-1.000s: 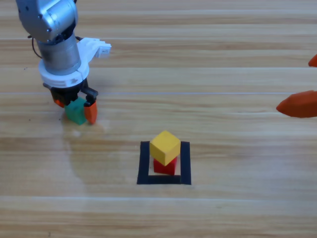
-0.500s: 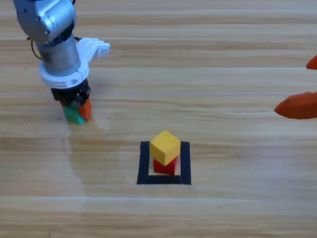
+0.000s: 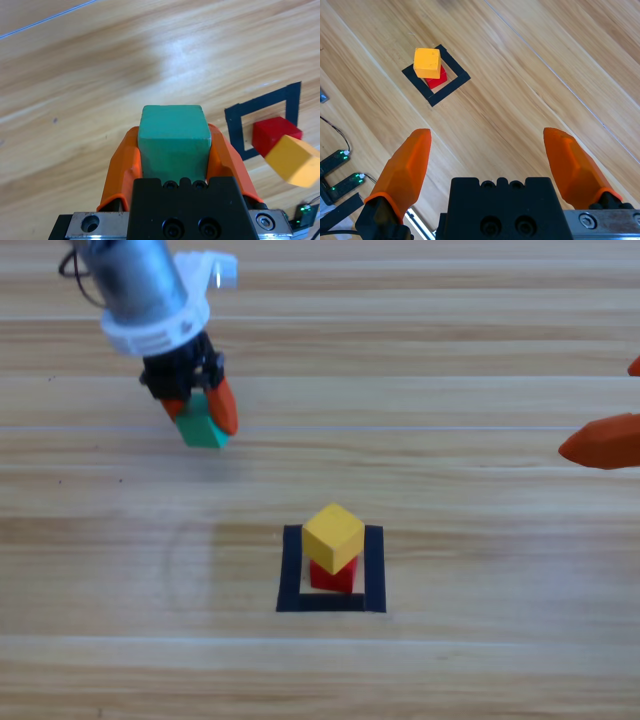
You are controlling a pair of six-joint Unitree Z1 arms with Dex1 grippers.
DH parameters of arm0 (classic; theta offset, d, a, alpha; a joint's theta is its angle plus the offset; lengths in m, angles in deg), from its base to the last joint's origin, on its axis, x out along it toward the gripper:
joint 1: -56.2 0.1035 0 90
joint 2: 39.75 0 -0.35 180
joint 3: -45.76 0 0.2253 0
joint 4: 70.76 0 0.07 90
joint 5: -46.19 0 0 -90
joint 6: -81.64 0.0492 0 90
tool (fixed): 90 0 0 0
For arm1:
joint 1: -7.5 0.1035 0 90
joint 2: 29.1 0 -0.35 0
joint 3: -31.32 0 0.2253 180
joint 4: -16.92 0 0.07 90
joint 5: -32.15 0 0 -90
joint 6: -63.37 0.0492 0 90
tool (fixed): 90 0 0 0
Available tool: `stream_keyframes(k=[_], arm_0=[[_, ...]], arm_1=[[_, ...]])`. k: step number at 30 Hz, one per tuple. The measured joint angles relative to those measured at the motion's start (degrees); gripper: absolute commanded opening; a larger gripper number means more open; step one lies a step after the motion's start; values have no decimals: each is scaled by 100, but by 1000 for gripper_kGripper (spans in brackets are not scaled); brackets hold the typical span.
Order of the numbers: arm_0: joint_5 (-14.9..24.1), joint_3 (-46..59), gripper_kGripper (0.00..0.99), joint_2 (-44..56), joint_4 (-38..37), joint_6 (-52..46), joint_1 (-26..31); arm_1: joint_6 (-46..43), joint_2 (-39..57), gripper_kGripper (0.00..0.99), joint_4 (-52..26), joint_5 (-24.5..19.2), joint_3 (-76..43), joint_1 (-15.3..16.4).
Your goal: Stack the blocks in the rectangular block: red at the bottom, yellow in the middle, green on top
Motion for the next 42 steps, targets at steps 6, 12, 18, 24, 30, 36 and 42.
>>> stream_keyframes(k=[6, 12, 18, 24, 30, 36, 42], arm_0=[[505, -1975, 0, 40, 1270, -572, -737], [505, -1860, 0, 89, 1270, -940, -1328], [505, -1560, 0, 117, 1271, -1275, -1686], [505, -1294, 0, 251, 1272, -1498, -1801], [505, -1067, 0, 290, 1276, -1699, -1802], [505, -958, 0, 291, 1277, -2060, -1823], [580, -958, 0, 291, 1277, -2397, -1931]], arm_1=[[47, 0, 990, 15, 3, 0, -61], [52, 0, 990, 32, 27, 0, -153], [52, -1, 990, 44, 58, 0, -159], [52, -14, 990, 44, 217, 0, -165], [52, -39, 990, 44, 248, 0, -165], [52, -40, 990, 44, 250, 0, -165], [52, -47, 990, 44, 250, 0, -165]])
